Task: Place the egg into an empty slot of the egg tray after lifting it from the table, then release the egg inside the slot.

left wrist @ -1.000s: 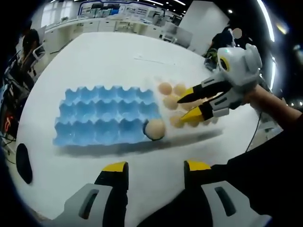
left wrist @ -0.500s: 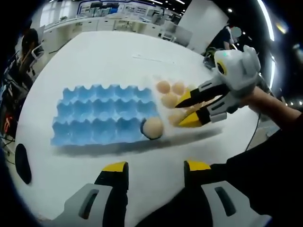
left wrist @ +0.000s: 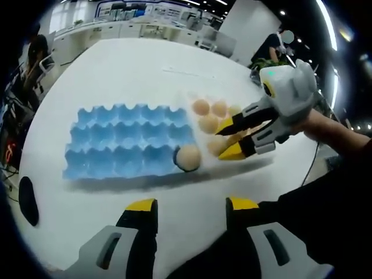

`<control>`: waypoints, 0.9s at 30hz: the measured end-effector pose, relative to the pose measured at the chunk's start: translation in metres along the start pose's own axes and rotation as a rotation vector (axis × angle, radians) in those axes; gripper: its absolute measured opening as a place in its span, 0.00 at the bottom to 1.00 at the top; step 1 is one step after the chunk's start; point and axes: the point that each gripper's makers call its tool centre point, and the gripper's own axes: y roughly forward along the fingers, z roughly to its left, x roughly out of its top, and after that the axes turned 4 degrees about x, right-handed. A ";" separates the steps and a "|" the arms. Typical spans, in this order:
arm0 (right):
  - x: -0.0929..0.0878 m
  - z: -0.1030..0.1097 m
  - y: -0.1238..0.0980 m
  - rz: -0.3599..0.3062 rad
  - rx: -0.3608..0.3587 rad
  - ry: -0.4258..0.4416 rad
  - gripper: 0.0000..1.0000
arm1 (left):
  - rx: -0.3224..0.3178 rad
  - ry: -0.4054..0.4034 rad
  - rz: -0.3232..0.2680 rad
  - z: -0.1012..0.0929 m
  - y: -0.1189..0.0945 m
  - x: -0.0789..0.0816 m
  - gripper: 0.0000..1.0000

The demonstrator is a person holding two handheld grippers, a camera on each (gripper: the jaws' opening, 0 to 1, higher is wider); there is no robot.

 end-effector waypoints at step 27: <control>0.000 -0.004 0.003 -0.019 -0.051 0.009 0.27 | -0.040 0.072 -0.010 -0.019 0.007 0.008 0.48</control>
